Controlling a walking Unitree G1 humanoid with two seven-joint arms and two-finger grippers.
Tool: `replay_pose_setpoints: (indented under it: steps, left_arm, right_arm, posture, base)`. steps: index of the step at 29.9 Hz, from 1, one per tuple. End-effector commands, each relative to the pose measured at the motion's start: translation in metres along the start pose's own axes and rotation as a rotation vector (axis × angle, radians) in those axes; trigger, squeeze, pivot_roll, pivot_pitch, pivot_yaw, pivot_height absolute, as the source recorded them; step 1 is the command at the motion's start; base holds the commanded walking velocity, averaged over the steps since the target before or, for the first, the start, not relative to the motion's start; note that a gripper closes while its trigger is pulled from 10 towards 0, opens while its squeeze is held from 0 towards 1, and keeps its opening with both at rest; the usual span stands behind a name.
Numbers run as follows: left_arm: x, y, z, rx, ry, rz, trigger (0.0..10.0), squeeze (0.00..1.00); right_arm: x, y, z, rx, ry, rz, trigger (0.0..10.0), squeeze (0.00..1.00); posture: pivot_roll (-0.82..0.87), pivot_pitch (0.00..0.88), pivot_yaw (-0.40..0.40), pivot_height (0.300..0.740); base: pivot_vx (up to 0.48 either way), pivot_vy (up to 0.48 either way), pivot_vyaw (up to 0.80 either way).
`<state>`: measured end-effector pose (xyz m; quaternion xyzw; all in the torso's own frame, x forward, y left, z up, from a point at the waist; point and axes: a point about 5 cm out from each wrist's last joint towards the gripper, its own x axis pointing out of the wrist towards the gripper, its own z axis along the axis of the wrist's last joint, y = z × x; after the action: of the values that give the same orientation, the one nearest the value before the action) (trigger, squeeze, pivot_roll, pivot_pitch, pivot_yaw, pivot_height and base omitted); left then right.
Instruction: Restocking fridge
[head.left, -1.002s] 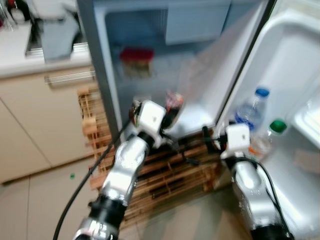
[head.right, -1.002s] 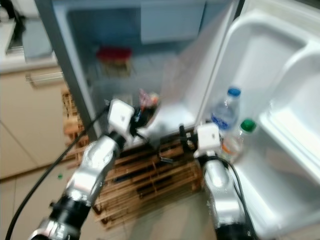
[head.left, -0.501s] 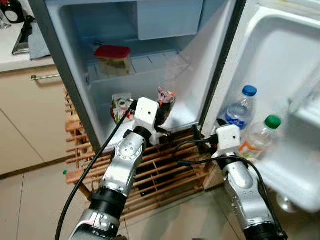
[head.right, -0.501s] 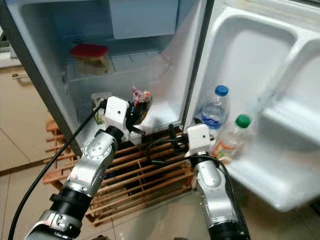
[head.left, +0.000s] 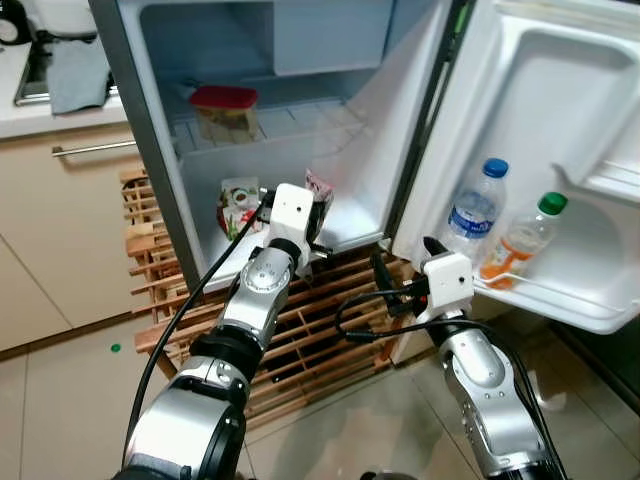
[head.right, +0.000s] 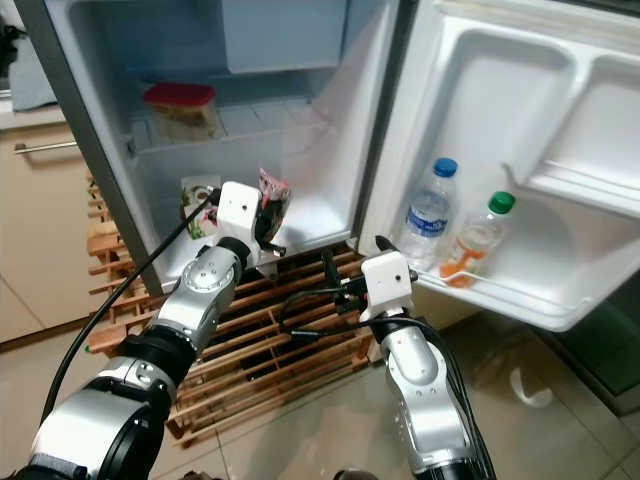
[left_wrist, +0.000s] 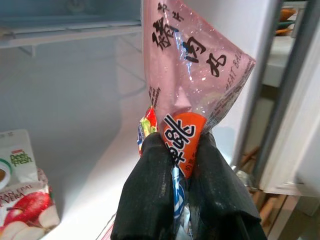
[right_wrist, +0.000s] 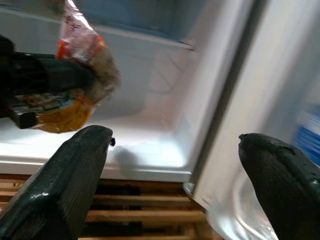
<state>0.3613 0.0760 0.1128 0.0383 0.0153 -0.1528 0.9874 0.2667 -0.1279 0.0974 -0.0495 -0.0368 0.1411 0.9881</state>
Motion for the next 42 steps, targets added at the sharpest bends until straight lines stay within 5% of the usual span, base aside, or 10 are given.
replay_pose_setpoints:
  steps: [1, 8, 18, 27, 35, 42]
  left_arm:
    - [0.002, -0.005, 0.005, -0.007, -0.034, -0.02, 10.0, 0.0]
    - [0.001, -0.006, -0.002, -0.087, -0.025, -0.003, 10.0, 0.0]
    - [0.006, -0.014, 0.016, -0.093, -0.115, -0.061, 10.0, 0.0]
    - [0.009, -0.02, 0.017, -0.081, -0.1, -0.09, 10.0, 0.0]
    - [0.011, -0.002, 0.011, -0.054, -0.011, 0.086, 10.0, 0.0]
    - [0.005, -0.001, -0.014, -0.158, 0.107, 0.151, 10.0, 0.0]
  right_arm:
    - [-0.004, -0.008, -0.001, 0.011, 0.014, -0.025, 10.0, 0.0]
    - [-0.008, -0.004, -0.004, 0.02, 0.044, 0.007, 10.0, 0.0]
    - [-0.005, -0.005, -0.004, 0.034, 0.049, 0.001, 10.0, 0.0]
    - [-0.008, -0.003, -0.007, 0.035, 0.069, 0.032, 10.0, 0.0]
    - [-0.019, 0.0, -0.011, 0.041, 0.104, 0.069, 10.0, 0.0]
    - [-0.034, 0.007, -0.011, 0.027, 0.132, 0.126, 10.0, 0.0]
  posture:
    - [-0.2, 0.0, -0.029, 0.74]
    - [-0.18, 0.0, -0.05, 0.74]
    - [-0.17, 0.0, -0.04, 0.74]
    - [-0.18, 0.0, -0.042, 0.74]
    - [-0.2, 0.0, -0.042, 0.74]
    - [-0.23, 0.0, -0.06, 0.74]
  base:
    - [0.0, 0.0, 0.0]
    - [0.077, 0.0, 0.0]
    - [0.462, 0.0, 0.0]
    - [0.48, 0.0, 0.0]
    - [0.18, 0.0, 0.0]
    - [0.0, 0.0, 0.0]
